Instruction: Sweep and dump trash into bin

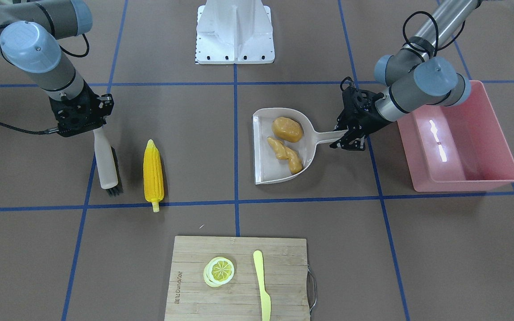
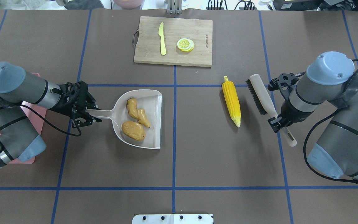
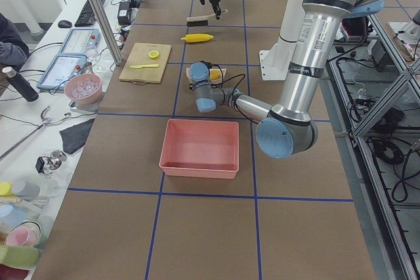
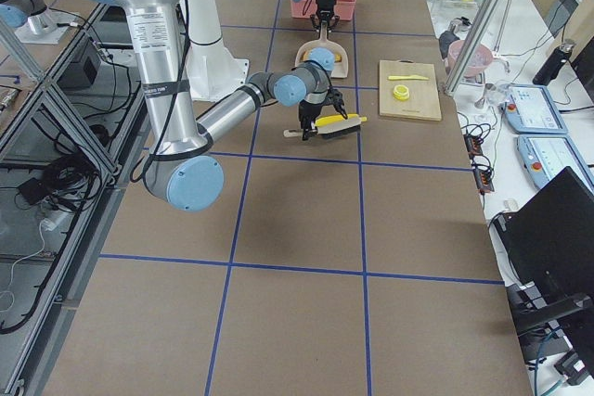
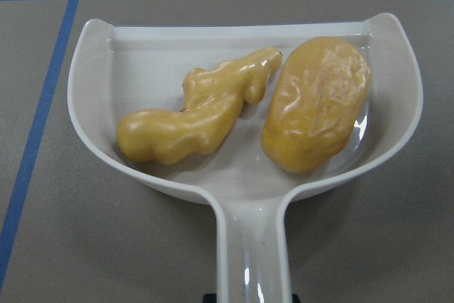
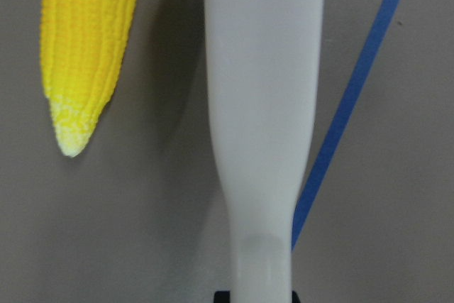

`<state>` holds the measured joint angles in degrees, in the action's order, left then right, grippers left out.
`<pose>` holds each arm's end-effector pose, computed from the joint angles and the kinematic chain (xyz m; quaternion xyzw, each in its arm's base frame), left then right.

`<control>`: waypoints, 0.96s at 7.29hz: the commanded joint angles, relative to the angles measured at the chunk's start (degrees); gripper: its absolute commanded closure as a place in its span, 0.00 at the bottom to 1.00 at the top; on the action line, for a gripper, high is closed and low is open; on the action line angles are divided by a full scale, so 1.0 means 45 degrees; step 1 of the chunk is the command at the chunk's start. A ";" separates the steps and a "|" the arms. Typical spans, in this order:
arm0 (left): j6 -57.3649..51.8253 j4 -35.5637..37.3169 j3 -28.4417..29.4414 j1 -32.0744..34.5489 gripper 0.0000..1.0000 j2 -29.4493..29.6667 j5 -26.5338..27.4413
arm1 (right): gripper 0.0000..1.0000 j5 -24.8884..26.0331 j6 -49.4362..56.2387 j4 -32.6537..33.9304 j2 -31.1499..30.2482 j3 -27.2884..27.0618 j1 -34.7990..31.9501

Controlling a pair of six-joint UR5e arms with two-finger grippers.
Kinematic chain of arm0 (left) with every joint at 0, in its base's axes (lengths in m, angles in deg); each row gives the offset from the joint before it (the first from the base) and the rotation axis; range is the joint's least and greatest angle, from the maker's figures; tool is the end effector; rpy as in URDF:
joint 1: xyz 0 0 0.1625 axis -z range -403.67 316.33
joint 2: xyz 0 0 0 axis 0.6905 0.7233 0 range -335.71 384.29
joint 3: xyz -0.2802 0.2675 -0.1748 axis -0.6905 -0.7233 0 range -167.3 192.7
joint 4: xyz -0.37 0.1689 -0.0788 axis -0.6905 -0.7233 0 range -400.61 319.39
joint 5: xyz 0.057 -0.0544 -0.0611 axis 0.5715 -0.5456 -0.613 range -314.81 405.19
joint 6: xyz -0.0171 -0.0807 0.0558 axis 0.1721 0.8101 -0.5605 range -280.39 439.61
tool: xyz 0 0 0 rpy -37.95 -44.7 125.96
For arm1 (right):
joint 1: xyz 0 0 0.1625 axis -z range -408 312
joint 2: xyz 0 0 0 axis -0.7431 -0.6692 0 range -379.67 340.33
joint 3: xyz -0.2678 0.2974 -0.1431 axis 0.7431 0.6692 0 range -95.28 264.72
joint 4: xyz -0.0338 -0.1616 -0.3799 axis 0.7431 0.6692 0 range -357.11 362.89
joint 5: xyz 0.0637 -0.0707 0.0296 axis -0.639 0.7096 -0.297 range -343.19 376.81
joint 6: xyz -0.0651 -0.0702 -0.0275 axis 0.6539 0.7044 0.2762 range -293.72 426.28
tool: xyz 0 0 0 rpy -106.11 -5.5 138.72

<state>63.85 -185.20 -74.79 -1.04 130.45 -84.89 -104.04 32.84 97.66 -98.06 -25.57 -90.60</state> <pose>0.3999 -0.4622 0.4137 0.4298 0.4165 0.5709 0.5620 -0.3465 -0.4302 0.4022 0.0045 -0.3435 -0.1758 0.9226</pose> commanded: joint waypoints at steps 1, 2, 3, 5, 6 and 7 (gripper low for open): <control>0.0006 0.0003 0.0008 0.0000 1.00 0.0002 0.0000 | 1.00 0.0274 0.0127 -0.0026 0.1045 0.1530 -0.0180; -0.0014 0.0003 0.0028 0.0000 1.00 0.0002 0.0000 | 1.00 0.0216 -0.0028 -0.0026 0.1613 0.2041 -0.0180; -0.0014 0.0003 0.0028 0.0000 1.00 0.0002 0.0000 | 1.00 0.0099 -0.0088 -0.0006 0.1889 0.2143 0.0033; -0.0014 0.0003 0.0028 0.0000 0.96 0.0002 0.0020 | 1.00 -0.0019 -0.1193 -0.0142 0.2222 0.2144 0.1221; -0.0014 0.0003 0.0028 0.0000 0.94 0.0002 0.0020 | 1.00 -0.0039 -0.1665 -0.0201 0.2418 0.2086 0.1632; -0.0014 0.0003 0.0028 0.0000 0.91 0.0002 0.0001 | 1.00 -0.0097 -0.2270 -0.0221 0.2574 0.1873 0.1714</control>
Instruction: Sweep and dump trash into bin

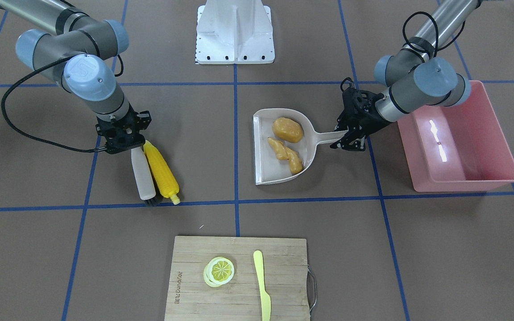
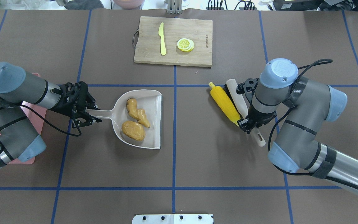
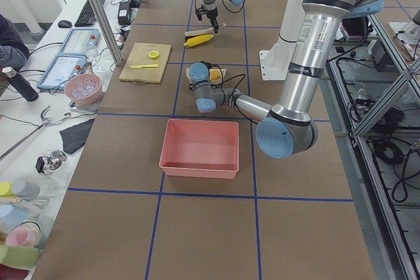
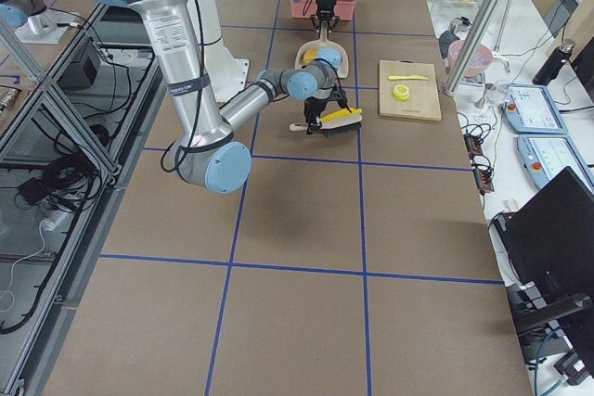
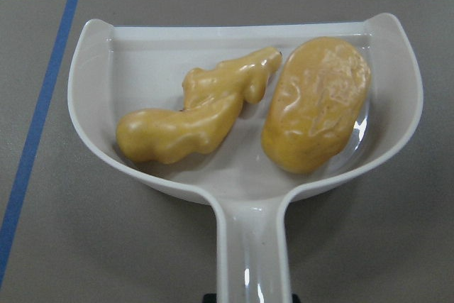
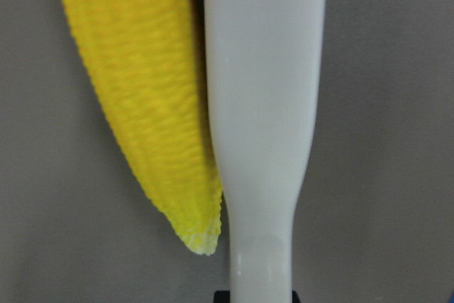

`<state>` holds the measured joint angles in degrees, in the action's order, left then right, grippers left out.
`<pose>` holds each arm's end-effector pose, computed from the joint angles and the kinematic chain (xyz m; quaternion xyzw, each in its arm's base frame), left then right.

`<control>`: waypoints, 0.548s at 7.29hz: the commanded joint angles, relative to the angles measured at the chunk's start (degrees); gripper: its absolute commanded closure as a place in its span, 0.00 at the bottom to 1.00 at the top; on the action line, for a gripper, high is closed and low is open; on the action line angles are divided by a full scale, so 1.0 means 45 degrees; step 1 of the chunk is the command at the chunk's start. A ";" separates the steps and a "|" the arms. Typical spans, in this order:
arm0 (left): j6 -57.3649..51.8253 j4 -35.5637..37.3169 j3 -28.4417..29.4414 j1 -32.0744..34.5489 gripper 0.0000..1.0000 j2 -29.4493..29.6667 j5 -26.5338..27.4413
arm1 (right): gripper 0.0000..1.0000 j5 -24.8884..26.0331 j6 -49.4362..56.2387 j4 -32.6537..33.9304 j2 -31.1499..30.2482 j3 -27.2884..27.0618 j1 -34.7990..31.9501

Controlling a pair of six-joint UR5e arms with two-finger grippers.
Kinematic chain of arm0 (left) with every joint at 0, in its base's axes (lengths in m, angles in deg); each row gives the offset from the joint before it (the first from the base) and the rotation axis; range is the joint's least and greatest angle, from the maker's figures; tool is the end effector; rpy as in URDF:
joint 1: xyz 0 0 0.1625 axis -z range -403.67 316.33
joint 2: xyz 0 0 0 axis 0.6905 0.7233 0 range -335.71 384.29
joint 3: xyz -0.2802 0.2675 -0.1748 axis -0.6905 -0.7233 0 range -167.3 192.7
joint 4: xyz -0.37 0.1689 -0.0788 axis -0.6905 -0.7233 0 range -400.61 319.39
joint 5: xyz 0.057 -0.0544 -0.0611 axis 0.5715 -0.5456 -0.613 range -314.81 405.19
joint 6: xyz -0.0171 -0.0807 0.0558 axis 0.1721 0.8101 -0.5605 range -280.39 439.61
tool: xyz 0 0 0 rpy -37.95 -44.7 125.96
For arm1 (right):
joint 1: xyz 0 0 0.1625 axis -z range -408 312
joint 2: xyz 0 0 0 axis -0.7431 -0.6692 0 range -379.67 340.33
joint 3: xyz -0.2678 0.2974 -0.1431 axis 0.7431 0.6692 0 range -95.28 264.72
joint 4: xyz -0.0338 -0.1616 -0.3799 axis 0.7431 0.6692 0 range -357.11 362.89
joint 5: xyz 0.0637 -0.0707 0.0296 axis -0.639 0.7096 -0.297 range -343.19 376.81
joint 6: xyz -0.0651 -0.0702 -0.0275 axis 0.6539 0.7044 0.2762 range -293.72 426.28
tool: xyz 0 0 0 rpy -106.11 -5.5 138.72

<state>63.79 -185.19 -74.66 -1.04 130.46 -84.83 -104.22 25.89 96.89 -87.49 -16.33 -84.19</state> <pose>0.4002 -0.4625 0.4148 0.4294 0.4159 0.5710 0.5627 -0.4498 -0.4306 0.3669 -0.0241 -0.3543 -0.1760 0.9181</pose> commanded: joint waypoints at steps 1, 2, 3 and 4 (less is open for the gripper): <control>0.0000 0.0000 0.0000 0.0000 0.87 0.0000 -0.0012 | 1.00 -0.0116 -0.1119 -0.0165 0.0363 -0.0317 0.0288; 0.0000 0.0000 0.0000 0.0000 0.83 0.0000 -0.0012 | 1.00 -0.0155 -0.1683 -0.0630 0.0441 -0.0338 0.0288; 0.0000 0.0000 0.0020 0.0000 0.77 0.0000 -0.0012 | 1.00 -0.0175 -0.2269 -0.1080 0.0597 -0.0280 0.0424; 0.0000 0.0000 0.0020 0.0000 0.77 0.0000 -0.0012 | 1.00 -0.0156 -0.2410 -0.1142 0.0618 -0.0279 0.0618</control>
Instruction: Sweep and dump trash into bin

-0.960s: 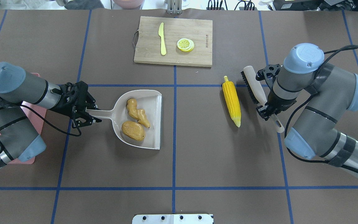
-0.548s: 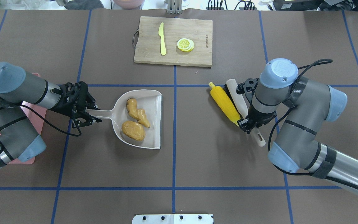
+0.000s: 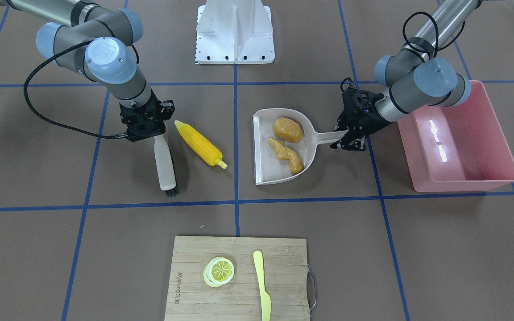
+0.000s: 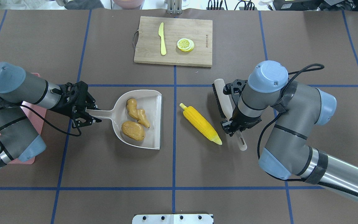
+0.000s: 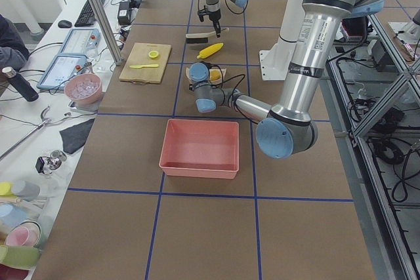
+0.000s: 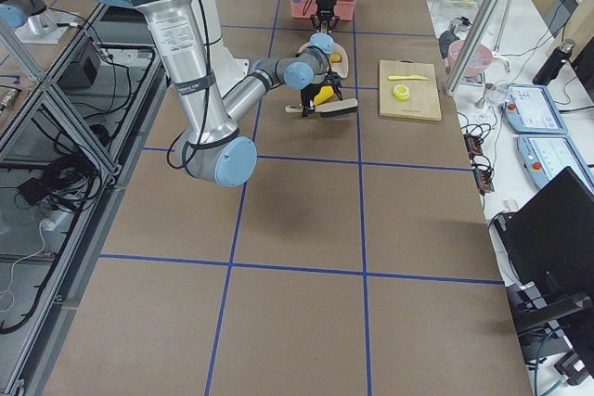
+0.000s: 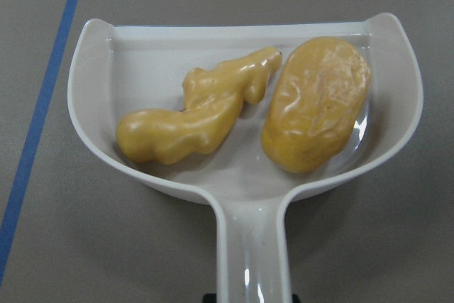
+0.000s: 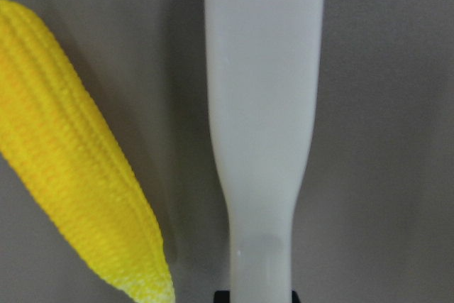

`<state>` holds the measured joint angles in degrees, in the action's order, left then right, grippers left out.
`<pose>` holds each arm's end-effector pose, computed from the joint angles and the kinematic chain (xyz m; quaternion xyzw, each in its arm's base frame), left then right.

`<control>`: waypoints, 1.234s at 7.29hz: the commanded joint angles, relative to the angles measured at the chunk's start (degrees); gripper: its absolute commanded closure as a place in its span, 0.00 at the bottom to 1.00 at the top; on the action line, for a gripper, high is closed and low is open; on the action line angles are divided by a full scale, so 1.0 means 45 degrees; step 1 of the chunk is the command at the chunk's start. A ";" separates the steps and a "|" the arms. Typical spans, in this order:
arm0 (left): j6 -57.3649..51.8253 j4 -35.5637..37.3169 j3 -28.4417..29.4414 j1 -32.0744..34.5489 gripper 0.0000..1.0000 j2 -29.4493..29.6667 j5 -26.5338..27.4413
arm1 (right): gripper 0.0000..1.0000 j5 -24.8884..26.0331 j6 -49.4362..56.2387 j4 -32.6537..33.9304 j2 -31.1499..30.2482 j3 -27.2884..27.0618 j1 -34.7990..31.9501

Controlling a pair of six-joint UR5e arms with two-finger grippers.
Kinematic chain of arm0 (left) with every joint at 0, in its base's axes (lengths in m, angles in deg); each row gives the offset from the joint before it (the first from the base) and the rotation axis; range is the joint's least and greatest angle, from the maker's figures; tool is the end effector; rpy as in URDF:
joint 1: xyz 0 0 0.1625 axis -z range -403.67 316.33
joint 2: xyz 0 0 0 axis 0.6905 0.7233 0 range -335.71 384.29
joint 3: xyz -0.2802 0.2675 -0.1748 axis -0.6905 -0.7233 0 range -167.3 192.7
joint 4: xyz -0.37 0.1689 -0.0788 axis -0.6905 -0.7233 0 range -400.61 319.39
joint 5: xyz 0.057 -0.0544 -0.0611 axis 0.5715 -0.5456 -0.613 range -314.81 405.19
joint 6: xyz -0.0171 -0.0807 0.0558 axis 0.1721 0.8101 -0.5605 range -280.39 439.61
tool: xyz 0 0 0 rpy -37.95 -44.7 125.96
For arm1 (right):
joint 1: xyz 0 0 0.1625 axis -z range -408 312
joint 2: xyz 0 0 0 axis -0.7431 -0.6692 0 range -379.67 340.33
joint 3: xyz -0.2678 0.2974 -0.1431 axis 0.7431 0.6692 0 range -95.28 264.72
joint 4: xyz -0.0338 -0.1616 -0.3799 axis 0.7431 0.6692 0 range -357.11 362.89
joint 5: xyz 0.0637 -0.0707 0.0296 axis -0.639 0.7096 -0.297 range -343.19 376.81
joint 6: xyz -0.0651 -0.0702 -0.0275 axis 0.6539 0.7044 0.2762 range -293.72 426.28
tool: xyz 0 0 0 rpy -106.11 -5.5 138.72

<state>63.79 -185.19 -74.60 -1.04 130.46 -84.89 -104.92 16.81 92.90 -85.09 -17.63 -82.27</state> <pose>0.4003 -0.4626 0.4153 0.4287 0.4162 0.5712 0.5627 -0.4676 -0.4165 0.3212 -0.0210 -0.3995 -0.1362 0.9063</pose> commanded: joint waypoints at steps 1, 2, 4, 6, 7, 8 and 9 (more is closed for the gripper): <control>-0.0019 0.0000 0.0006 0.0020 0.77 0.0000 0.0000 | 1.00 -0.0020 -0.0471 -0.0295 0.0162 0.0010 0.0446; -0.0020 0.0000 0.0006 0.0000 0.78 0.0000 0.0000 | 1.00 -0.0020 -0.0569 -0.0721 0.0182 -0.0009 0.0951; -0.0039 0.0000 -0.0013 0.0000 0.78 0.0000 0.0097 | 1.00 0.0019 -0.1720 -0.0940 0.0222 -0.0456 0.1792; -0.0137 -0.0019 -0.0052 0.0020 0.79 -0.0019 0.0156 | 1.00 0.0019 -0.2730 -0.1443 0.0066 -0.0848 0.2573; -0.0137 -0.0019 -0.0071 0.0020 0.79 -0.0020 0.0156 | 1.00 0.0058 -0.3356 -0.1931 -0.0186 -0.1023 0.3099; -0.0137 -0.0019 -0.0052 0.0020 0.79 -0.0039 0.0156 | 1.00 0.0271 -0.3536 -0.2207 -0.0304 -0.1083 0.3472; -0.0137 0.0000 -0.0033 0.0000 0.79 -0.0039 0.0156 | 1.00 0.0370 -0.3732 -0.2403 -0.0344 -0.1122 0.3476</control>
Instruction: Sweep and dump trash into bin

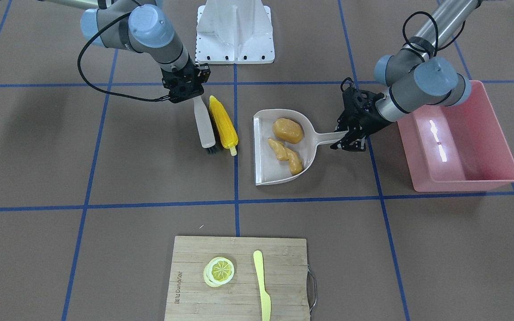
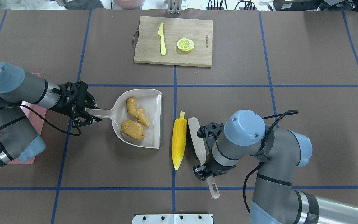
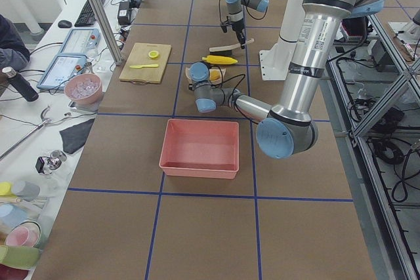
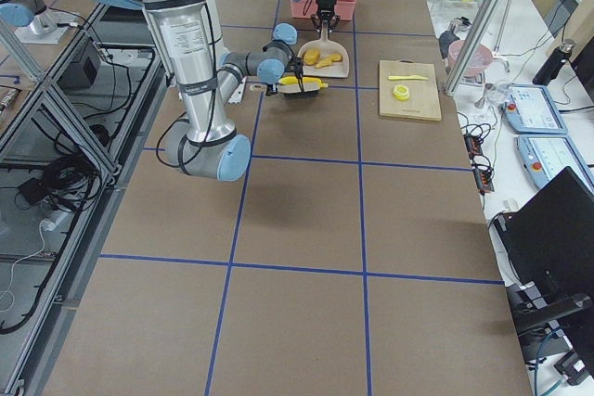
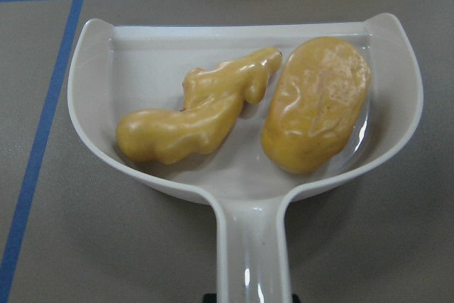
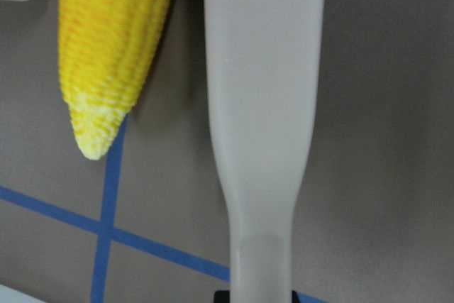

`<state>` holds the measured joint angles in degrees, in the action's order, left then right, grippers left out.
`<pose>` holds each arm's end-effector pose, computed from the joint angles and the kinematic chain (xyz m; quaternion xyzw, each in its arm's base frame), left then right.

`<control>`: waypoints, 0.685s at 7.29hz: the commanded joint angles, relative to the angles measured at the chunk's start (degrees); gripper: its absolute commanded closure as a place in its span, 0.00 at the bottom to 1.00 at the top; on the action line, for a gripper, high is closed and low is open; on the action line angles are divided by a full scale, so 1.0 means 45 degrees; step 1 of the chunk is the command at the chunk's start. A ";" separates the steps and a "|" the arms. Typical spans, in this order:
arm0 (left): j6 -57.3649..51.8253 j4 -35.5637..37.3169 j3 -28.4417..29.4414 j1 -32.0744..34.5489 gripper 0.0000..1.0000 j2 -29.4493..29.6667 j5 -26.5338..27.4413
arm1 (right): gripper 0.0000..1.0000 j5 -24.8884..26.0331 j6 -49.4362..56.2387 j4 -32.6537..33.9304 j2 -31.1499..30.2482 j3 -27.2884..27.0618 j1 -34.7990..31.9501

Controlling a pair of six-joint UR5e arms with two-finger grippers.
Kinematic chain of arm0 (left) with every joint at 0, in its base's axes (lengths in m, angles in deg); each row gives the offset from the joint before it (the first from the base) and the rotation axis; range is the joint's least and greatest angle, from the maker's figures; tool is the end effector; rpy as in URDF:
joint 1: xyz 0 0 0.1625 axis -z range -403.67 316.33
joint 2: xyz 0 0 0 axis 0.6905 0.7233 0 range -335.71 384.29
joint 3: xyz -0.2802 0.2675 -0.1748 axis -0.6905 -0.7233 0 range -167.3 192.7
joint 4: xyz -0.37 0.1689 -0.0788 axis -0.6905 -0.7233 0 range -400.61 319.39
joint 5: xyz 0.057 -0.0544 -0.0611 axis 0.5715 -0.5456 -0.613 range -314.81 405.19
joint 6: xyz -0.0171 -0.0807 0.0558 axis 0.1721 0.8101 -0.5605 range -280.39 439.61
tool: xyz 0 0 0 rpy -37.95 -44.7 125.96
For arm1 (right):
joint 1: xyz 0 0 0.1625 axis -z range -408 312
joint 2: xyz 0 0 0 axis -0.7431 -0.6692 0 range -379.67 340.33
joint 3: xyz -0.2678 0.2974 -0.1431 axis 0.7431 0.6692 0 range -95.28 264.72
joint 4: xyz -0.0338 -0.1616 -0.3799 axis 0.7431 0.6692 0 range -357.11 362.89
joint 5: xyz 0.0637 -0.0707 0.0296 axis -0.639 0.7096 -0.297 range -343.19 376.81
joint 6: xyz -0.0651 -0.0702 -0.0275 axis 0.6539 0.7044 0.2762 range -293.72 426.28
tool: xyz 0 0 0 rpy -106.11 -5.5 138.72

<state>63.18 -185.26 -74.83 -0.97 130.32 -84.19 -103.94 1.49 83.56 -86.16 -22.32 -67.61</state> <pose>0.3987 -0.4633 0.4149 0.4347 0.4094 0.5720 0.5624 -0.5350 -0.2780 0.2762 -0.0673 -0.4675 -0.1544 0.8678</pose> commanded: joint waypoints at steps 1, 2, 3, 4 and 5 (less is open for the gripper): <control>0.0017 0.0015 0.0018 -0.0016 0.80 -0.0008 0.0002 | 1.00 0.0173 -0.0715 -0.0871 -0.0107 -0.0082 0.0122; 0.0017 0.0015 0.0038 0.0003 0.80 -0.0008 -0.0017 | 1.00 0.0193 -0.1357 -0.1476 -0.0069 -0.0044 0.0082; 0.0017 0.0015 0.0038 -0.0016 0.80 -0.0008 0.0002 | 1.00 0.0193 -0.1963 -0.2023 -0.0049 -0.0043 0.0062; 0.0017 0.0015 0.0038 -0.0016 0.80 -0.0008 -0.0017 | 1.00 0.0483 -0.1989 -0.2164 -0.0068 0.0034 0.0101; 0.0017 0.0015 0.0057 -0.0016 0.80 -0.0008 -0.0018 | 1.00 0.0834 -0.1989 -0.2146 -0.0145 0.0131 0.0430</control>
<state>63.26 -185.19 -74.64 -1.03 130.28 -84.25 -101.86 -6.92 74.52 -86.53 -22.19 -66.85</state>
